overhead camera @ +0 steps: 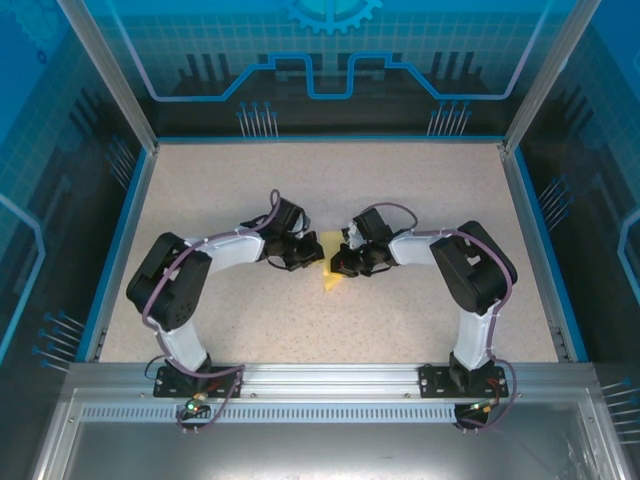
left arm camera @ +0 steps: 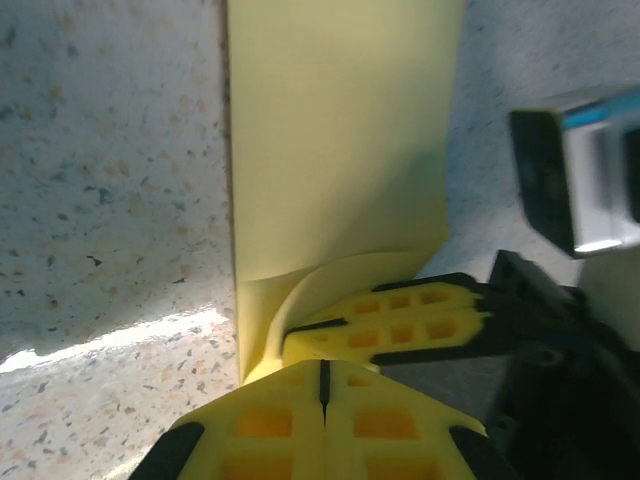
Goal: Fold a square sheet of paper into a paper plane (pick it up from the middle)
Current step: Third fold the triangle at the center of the table.
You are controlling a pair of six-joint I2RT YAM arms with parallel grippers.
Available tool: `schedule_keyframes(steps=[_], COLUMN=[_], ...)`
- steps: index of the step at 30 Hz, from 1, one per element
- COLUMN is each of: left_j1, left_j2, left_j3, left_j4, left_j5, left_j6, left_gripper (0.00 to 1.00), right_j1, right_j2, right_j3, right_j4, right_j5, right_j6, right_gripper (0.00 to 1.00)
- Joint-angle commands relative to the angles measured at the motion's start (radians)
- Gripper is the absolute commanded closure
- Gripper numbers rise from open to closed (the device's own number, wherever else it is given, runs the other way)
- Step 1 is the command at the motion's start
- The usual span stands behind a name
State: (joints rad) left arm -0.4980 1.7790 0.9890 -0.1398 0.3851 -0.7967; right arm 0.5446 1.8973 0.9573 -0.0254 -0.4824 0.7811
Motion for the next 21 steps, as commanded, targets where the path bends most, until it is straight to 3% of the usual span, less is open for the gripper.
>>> schedule_keyframes(steps=[1, 16, 21], left_j1=[-0.02, -0.037, -0.041], left_j2=[0.044, 0.134, 0.144], left_j3=[0.023, 0.058, 0.051], left_j4=[0.007, -0.005, -0.066], left_j5=[0.027, -0.042, -0.101], left_j6=[-0.015, -0.007, 0.017], left_gripper=[1.0, 1.0, 1.0], right_j1=[0.002, 0.001, -0.002], right_j2=[0.012, 0.003, -0.041], right_j3=[-0.009, -0.007, -0.031], right_j4=[-0.057, -0.057, 0.015], right_j5=[0.029, 0.02, -0.016], right_j6=[-0.013, -0.014, -0.001], right_gripper=[1.0, 1.0, 1.0])
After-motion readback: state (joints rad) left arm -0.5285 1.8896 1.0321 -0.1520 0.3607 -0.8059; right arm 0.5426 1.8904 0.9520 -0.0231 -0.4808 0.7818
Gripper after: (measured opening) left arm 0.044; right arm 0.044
